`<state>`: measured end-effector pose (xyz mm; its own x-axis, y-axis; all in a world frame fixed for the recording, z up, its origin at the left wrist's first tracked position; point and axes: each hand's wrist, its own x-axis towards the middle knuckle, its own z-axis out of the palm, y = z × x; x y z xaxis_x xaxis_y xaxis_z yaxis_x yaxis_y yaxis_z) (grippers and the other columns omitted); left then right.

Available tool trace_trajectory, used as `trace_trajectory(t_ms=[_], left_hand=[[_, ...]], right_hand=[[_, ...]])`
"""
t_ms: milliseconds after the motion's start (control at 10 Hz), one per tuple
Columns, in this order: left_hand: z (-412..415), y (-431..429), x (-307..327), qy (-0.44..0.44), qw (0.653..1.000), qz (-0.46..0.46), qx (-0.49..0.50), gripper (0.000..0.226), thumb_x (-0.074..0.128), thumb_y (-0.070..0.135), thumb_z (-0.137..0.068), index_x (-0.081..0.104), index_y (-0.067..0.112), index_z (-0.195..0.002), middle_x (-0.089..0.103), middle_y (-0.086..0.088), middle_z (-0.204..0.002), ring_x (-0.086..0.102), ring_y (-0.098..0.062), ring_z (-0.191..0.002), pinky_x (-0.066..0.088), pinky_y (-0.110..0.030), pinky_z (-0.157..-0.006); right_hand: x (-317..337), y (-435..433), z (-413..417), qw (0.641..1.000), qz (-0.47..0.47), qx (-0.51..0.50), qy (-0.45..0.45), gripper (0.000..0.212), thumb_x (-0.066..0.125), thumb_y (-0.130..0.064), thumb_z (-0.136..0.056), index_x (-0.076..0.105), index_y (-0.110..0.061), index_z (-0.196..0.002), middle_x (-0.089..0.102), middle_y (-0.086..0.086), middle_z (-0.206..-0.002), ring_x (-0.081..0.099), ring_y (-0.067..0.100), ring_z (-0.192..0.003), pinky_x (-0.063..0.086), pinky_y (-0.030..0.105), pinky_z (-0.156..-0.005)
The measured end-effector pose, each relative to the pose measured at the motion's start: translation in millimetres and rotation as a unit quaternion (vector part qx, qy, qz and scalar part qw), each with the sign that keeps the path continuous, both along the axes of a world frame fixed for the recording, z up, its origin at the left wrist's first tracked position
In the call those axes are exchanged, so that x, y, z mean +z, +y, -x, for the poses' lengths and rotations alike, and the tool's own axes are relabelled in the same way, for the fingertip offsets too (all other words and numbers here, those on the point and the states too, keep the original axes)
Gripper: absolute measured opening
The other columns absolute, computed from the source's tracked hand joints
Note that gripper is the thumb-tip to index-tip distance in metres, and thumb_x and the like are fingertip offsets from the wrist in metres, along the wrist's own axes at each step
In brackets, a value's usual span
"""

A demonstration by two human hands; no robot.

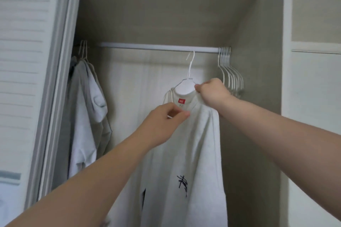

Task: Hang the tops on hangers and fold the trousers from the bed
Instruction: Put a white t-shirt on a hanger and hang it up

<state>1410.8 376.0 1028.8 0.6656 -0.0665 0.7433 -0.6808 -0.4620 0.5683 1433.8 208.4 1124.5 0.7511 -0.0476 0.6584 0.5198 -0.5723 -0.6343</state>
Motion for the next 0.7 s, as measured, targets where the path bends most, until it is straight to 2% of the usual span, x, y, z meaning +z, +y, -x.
trace_trajectory(t_ms=[100,200,300,400,500,600,700], left_hand=[[2,-2,5,-0.003,1.0,-0.008,0.017,0.036,0.066,0.064,-0.083,0.063,0.029,-0.081,0.067,0.015,-0.079,0.063,-0.004,-0.072,0.042,-0.02,-0.064],[-1,-4,12,-0.003,0.998,-0.041,0.056,0.046,0.067,0.07,-0.071,0.054,0.027,-0.079,0.062,0.012,-0.073,0.054,-0.004,-0.061,0.043,-0.024,-0.06],[-17,-4,18,-0.003,0.979,-0.136,0.153,0.044,0.068,0.062,-0.077,0.041,0.027,-0.082,0.055,0.007,-0.081,0.056,-0.015,-0.072,0.039,-0.033,-0.058],[-43,1,24,-0.016,0.956,-0.184,0.229,0.032,0.059,0.031,-0.088,0.028,0.025,-0.081,0.045,0.003,-0.082,0.05,-0.026,-0.077,0.034,-0.035,-0.058],[-70,15,38,-0.017,0.946,-0.192,0.262,0.024,0.053,0.019,-0.087,0.029,0.022,-0.091,0.046,-0.001,-0.087,0.049,-0.029,-0.078,0.036,-0.035,-0.064],[-95,31,54,-0.018,0.926,-0.228,0.302,0.02,0.051,0.014,-0.087,0.034,0.02,-0.097,0.047,-0.002,-0.09,0.052,-0.031,-0.082,0.038,-0.035,-0.067],[-116,43,63,-0.014,0.913,-0.244,0.327,0.018,0.048,0.013,-0.087,0.035,0.02,-0.097,0.046,-0.002,-0.089,0.05,-0.031,-0.081,0.034,-0.035,-0.062]], right_hand=[[25,27,-26,1.0,-0.011,0.008,-0.002,0.013,0.053,-0.018,-0.099,0.054,-0.008,-0.09,0.052,0.011,-0.082,0.049,0.025,-0.074,0.036,0.026,-0.053],[43,51,-43,0.999,-0.031,0.026,-0.004,0.006,0.047,-0.017,-0.1,0.05,-0.012,-0.101,0.051,0.011,-0.101,0.049,0.023,-0.088,0.041,0.029,-0.071],[67,69,-81,0.998,-0.033,0.042,-0.021,0.009,0.044,-0.016,-0.101,0.05,-0.014,-0.106,0.05,0.01,-0.107,0.049,0.023,-0.092,0.038,0.028,-0.075],[83,80,-104,0.999,-0.042,0.022,-0.016,0.023,0.043,-0.015,-0.102,0.061,-0.003,-0.11,0.059,0.018,-0.104,0.061,0.033,-0.083,0.042,0.027,-0.059],[98,90,-134,0.998,-0.049,0.033,-0.017,0.023,0.041,-0.009,-0.101,0.055,-0.006,-0.083,0.056,0.018,-0.102,0.064,0.039,-0.105,0.044,0.031,-0.068],[114,97,-168,0.996,-0.063,0.055,-0.034,0.025,0.042,-0.014,-0.102,0.045,-0.015,-0.078,0.046,0.011,-0.105,0.056,0.037,-0.124,0.039,0.03,-0.079],[126,104,-193,0.991,-0.098,0.083,-0.031,0.014,0.044,-0.013,-0.102,0.048,-0.012,-0.088,0.048,0.011,-0.103,0.061,0.035,-0.104,0.042,0.031,-0.075]])
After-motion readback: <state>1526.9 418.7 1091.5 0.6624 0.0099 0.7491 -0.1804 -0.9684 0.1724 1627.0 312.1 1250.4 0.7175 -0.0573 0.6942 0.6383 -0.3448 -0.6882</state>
